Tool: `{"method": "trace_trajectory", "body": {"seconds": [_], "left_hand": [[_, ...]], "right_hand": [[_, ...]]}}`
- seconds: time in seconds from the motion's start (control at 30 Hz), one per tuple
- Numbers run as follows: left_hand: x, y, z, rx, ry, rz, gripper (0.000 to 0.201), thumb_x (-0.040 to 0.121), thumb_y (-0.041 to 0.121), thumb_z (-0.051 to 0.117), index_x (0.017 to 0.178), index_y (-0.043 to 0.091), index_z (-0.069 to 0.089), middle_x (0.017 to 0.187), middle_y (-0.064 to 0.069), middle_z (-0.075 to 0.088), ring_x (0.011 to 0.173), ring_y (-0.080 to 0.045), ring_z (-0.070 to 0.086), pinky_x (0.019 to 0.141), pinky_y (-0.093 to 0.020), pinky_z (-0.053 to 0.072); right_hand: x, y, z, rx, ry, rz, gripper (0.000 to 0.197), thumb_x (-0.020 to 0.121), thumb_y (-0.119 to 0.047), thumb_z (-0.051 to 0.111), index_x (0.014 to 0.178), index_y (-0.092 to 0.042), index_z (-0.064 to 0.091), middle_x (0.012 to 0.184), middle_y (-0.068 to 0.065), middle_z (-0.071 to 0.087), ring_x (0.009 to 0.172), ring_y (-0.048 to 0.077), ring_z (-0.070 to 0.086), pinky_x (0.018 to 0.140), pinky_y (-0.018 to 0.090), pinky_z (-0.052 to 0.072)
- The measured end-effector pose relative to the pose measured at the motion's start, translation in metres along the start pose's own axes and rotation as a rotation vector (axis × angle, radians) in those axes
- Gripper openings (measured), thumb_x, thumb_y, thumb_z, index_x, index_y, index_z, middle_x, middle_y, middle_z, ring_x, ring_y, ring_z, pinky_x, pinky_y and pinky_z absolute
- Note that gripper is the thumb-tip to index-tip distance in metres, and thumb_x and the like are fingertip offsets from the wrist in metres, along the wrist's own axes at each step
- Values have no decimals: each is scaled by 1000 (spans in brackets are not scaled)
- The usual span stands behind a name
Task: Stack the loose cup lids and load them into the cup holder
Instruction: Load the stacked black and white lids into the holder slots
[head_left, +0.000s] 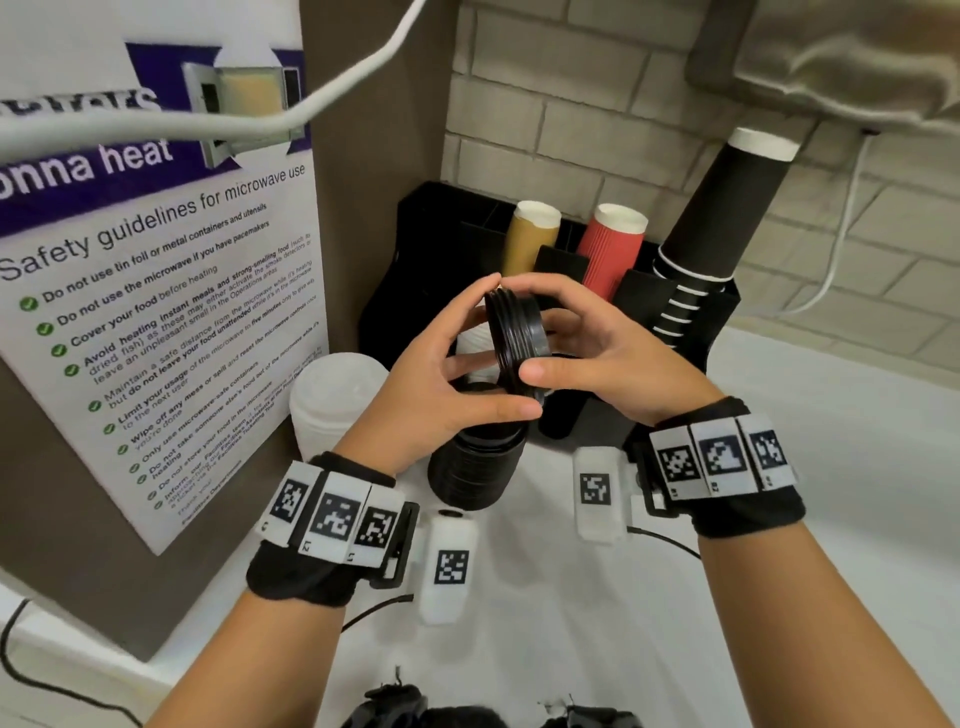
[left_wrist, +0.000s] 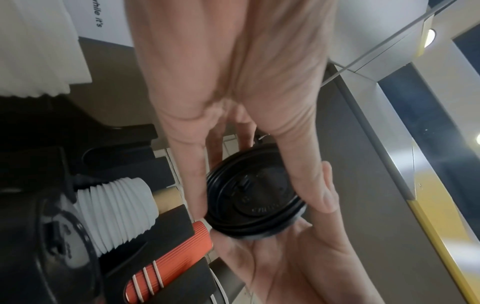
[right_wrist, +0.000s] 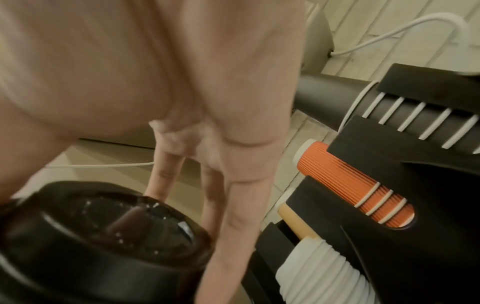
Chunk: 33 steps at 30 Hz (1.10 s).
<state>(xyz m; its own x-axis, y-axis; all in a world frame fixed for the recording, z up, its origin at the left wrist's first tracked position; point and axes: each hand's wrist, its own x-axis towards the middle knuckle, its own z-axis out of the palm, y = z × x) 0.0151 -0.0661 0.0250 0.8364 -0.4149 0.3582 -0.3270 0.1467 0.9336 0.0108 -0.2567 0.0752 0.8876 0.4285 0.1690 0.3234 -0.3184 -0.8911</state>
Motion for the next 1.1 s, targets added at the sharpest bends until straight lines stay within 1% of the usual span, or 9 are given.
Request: {"method": "trace_trajectory", "body": {"seconds": [0.13, 0.27, 0.37, 0.47, 0.5, 0.63, 0.73, 0.97, 1.1], "left_hand": [[2, -5, 1, -19, -4, -18, 105, 57, 23, 92, 142, 45, 34, 146, 13, 44, 124, -9, 56, 102, -33, 49], [5, -8, 2, -62, 8, -37, 106, 57, 27, 87, 143, 49, 28, 147, 18, 39, 129, -7, 50, 98, -27, 50], [8, -8, -4, -37, 160, -48, 88, 63, 41, 86, 136, 46, 38, 139, 16, 45, 127, -8, 51, 98, -25, 50], [8, -7, -12, 16, 261, -40, 61, 67, 50, 75, 123, 40, 52, 131, 12, 53, 113, -7, 61, 98, -33, 50], [8, -7, -13, 26, 264, -39, 53, 68, 51, 71, 117, 41, 56, 128, 12, 54, 110, -6, 62, 98, -35, 51], [7, -11, -12, 52, 239, -39, 32, 77, 38, 68, 108, 40, 61, 122, 15, 58, 104, -7, 64, 99, -41, 51], [8, -14, -13, 49, 237, -51, 31, 77, 36, 68, 107, 38, 62, 122, 14, 59, 105, -10, 64, 98, -41, 51], [8, -18, -12, 47, 245, -83, 30, 77, 35, 68, 106, 37, 63, 121, 12, 59, 104, -10, 64, 97, -39, 52], [8, -17, -11, 46, 253, -83, 30, 76, 35, 67, 106, 35, 63, 119, 14, 59, 102, -9, 64, 95, -37, 53]], "right_hand": [[0, -3, 1, -49, 61, -26, 68, 71, -18, 82, 132, -18, 51, 123, 3, 60, 115, 15, 58, 96, 29, 48], [3, -4, -1, -99, 93, -52, 64, 70, -15, 83, 126, -20, 54, 117, -2, 62, 111, 11, 59, 94, 25, 49], [5, 9, -20, -141, 258, -23, 60, 70, -12, 82, 121, -27, 54, 112, -13, 60, 103, 3, 60, 86, 16, 49], [11, 35, -38, -334, 499, 108, 63, 68, -17, 84, 120, -24, 49, 110, -9, 57, 95, 0, 58, 75, 5, 44], [13, 45, -41, -430, 528, 154, 66, 66, -17, 85, 120, -21, 47, 112, -4, 56, 96, 3, 57, 76, 6, 42], [22, 80, -40, -804, 385, 352, 80, 60, -19, 86, 126, -11, 40, 124, 12, 47, 112, 29, 50, 94, 35, 44], [29, 92, -33, -1008, 204, 452, 87, 59, -22, 86, 130, -11, 37, 131, 12, 41, 118, 32, 46, 96, 48, 44], [42, 115, -10, -1289, -40, 582, 86, 61, -32, 84, 129, -11, 35, 122, 10, 49, 110, 31, 51, 87, 40, 44], [48, 132, -8, -1326, -103, 600, 74, 63, -31, 81, 126, -11, 47, 119, 9, 52, 108, 30, 53, 74, 35, 43]]}}
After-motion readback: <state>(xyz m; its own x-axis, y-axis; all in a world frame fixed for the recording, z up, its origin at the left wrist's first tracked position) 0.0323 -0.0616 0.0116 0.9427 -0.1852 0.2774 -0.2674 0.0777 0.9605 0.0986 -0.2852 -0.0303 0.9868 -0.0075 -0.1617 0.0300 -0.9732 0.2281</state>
